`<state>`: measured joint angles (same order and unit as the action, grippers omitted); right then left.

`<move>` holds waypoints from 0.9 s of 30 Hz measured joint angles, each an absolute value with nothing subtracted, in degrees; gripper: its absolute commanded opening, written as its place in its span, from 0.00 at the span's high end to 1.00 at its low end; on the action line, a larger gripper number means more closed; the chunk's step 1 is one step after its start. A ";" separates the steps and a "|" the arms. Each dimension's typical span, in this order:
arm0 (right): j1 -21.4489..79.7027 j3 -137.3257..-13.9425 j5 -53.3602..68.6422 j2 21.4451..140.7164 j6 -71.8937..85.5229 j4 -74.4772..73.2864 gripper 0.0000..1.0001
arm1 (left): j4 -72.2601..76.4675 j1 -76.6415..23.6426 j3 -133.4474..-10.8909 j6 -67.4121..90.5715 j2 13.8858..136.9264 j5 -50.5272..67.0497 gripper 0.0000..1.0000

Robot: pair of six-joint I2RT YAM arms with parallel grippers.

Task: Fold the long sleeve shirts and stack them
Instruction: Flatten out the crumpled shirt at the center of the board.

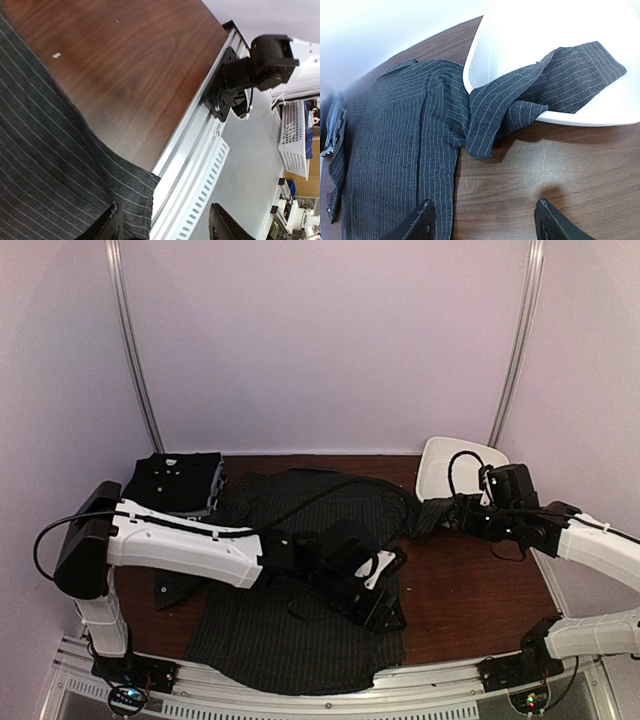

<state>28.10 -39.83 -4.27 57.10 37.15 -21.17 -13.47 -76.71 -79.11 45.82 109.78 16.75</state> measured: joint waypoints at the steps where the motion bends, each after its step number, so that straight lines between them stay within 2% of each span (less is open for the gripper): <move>1: 26.79 -40.25 -3.27 58.35 36.27 -20.60 0.31 | -13.54 -75.68 -78.67 45.98 108.71 16.51 0.42; 8: 20.53 -42.74 2.15 65.65 32.77 -16.80 0.31 | -15.18 -70.63 -78.54 45.10 108.44 15.75 0.51; 12: 19.18 -44.12 3.68 68.03 31.66 -15.73 0.30 | -17.47 -70.57 -84.18 43.22 115.55 18.28 0.57; 20: 19.09 -44.34 4.71 68.14 31.44 -15.22 0.28 | -20.97 -72.71 -89.93 39.68 126.06 26.85 0.56; 27: 18.68 -44.75 4.29 68.75 31.44 -15.18 0.27 | -21.08 -75.07 -96.57 37.32 128.18 33.54 0.48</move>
